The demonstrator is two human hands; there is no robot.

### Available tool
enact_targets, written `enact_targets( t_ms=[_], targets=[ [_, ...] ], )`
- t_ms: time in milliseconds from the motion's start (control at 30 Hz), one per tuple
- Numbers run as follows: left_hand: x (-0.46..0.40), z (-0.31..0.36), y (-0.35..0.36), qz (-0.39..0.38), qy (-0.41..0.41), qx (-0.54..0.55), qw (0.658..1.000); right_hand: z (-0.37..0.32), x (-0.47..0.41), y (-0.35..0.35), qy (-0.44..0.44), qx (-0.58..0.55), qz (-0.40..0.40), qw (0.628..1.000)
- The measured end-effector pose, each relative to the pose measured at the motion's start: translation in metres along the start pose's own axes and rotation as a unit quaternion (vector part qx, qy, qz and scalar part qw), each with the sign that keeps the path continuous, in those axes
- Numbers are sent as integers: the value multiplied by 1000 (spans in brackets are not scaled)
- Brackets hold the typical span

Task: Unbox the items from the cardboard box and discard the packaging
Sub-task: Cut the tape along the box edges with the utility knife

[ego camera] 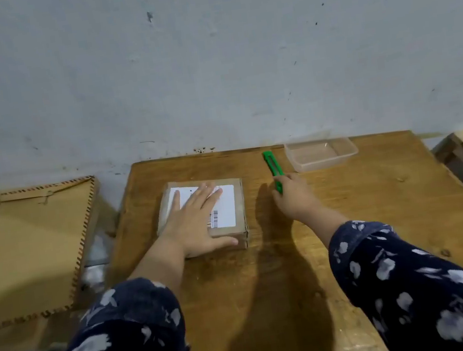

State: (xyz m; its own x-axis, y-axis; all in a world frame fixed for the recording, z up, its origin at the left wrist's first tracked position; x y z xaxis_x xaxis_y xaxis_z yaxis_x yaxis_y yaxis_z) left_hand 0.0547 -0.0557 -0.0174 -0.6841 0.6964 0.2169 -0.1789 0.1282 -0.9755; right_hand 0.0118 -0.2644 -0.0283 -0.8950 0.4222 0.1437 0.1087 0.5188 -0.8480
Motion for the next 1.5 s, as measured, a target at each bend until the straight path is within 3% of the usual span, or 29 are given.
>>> enact_targets(
  t_ms=[133, 367, 600, 667, 767, 900, 1000, 1100, 1300, 1500],
  targets=[
    [-17, -9, 1, 59, -2, -28, 998, 2, -25, 8, 26, 15, 44, 999],
    [-35, -12, -2, 93, 3, -13, 996, 7, -48, 9, 80, 17, 106, 991],
    [-44, -13, -3, 103, -1, -23, 994, 0, -45, 13, 120, -129, 47, 983],
    [-45, -12, -4, 102, 4, -25, 994, -5, -36, 8, 134, -238, 35, 961],
    [-45, -10, -4, 100, 12, -26, 995, -9, -19, 10, 180, -430, -41, 884],
    [-44, -9, -4, 92, 14, -36, 995, -15, 4, 7, 184, -551, -129, 804],
    [-44, -9, -3, 83, 13, -41, 996, -20, 16, 4, 167, -575, -181, 781],
    [-45, -9, -2, 82, 11, -41, 996, -22, 22, 3, 156, -566, -169, 792],
    [-47, -11, -1, 95, 6, -29, 995, -19, 32, -6, 109, -451, -34, 885],
    [-46, -11, -1, 102, 3, -25, 995, -20, 43, -10, 73, -372, 58, 924]
  ],
)
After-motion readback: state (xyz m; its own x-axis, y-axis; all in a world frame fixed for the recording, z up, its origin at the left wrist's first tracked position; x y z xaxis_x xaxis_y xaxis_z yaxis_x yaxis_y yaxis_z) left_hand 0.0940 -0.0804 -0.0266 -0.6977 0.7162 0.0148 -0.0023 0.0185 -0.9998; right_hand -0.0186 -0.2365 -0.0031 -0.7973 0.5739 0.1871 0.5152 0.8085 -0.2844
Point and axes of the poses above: each hand's wrist, its own x-axis away from the middle knuckle, its own y-axis out of the palm, z = x × y, the point moved 8 cm from there along -x, towards the middle knuckle, and after that the axes turned 6 degrees about -x, right-handed, at the moved point
